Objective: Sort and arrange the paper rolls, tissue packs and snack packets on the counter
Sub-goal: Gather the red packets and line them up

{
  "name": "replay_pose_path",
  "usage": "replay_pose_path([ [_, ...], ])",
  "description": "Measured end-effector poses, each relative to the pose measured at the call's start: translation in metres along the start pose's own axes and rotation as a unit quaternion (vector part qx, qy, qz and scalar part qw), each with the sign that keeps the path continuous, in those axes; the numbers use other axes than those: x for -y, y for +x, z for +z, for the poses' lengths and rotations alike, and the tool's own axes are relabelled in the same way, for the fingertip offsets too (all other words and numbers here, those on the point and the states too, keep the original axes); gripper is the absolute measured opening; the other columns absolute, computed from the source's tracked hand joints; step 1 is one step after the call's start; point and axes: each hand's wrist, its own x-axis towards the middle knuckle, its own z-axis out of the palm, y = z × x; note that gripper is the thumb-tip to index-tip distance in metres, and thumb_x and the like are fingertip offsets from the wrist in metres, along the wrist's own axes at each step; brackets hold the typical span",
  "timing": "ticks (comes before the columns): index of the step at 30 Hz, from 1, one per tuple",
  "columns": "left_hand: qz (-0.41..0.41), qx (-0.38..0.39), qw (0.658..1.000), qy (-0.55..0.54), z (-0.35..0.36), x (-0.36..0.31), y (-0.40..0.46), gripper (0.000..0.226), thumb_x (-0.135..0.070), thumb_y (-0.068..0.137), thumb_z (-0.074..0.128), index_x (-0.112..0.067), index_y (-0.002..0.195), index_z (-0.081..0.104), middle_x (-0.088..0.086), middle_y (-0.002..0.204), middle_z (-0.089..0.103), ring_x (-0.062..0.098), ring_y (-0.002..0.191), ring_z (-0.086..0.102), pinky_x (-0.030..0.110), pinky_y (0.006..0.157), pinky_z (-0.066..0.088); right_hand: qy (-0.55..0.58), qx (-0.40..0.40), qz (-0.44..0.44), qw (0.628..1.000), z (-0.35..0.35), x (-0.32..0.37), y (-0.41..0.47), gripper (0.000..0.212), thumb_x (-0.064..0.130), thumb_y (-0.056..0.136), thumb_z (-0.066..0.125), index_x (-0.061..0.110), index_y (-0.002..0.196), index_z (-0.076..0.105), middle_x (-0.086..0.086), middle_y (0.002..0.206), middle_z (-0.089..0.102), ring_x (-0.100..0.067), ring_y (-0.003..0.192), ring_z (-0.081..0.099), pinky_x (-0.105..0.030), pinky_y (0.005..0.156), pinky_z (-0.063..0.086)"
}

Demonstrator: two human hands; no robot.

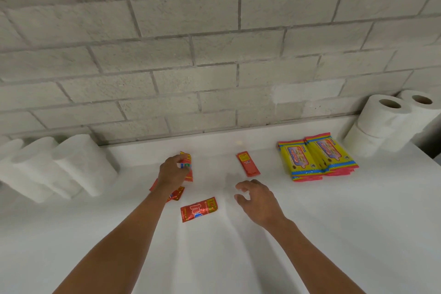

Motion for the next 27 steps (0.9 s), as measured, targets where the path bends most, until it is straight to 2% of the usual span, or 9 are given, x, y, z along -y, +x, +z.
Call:
replay_pose_path([
  [3,-0.009,0.023,0.999,0.045,0.004,0.003,0.002,0.053,-0.017,0.093,0.067,-0.02,0.143,0.05,0.01,0.143,0.051,0.028,0.126,0.055,0.038,0.101,0.051,-0.008,0.008,-0.006,1.0,0.004,0.003,0.004,0.033,0.035,0.095,0.06,0.029,0.128,0.061,0.007,0.12,0.059,-0.012,0.111,0.058,-0.026,0.094,0.049],
  [6,0.002,0.023,0.993,0.112,0.007,0.006,0.003,0.055,-0.019,0.093,0.067,-0.019,0.144,0.049,0.009,0.141,0.053,0.027,0.126,0.054,0.037,0.103,0.049,-0.012,0.014,-0.013,1.0,0.007,0.006,0.007,0.034,0.035,0.095,0.059,0.029,0.128,0.06,0.007,0.121,0.058,-0.012,0.113,0.057,-0.027,0.096,0.048],
  [10,0.017,0.024,0.986,0.161,0.008,0.009,0.004,0.055,-0.023,0.093,0.067,-0.016,0.144,0.047,0.01,0.139,0.054,0.027,0.124,0.055,0.035,0.102,0.048,-0.011,0.019,-0.017,1.0,0.011,0.009,0.01,0.034,0.035,0.095,0.059,0.029,0.128,0.06,0.008,0.122,0.058,-0.012,0.115,0.057,-0.028,0.096,0.048],
  [18,0.046,0.027,0.958,0.283,0.006,0.016,0.003,0.049,-0.034,0.098,0.056,-0.027,0.145,0.045,0.006,0.137,0.052,0.025,0.124,0.049,0.038,0.094,0.051,-0.009,0.022,-0.011,1.0,0.012,0.007,0.007,0.035,0.035,0.096,0.058,0.029,0.13,0.06,0.007,0.122,0.057,-0.013,0.115,0.057,-0.03,0.097,0.048],
  [27,0.056,-0.014,0.97,0.236,-0.003,0.015,-0.011,0.039,-0.031,0.1,0.051,-0.029,0.139,0.052,0.001,0.141,0.051,0.025,0.128,0.046,0.04,0.099,0.047,-0.012,0.019,0.002,1.0,0.008,-0.001,0.004,0.035,0.034,0.095,0.059,0.028,0.129,0.06,0.006,0.121,0.059,-0.014,0.114,0.058,-0.029,0.097,0.048],
])
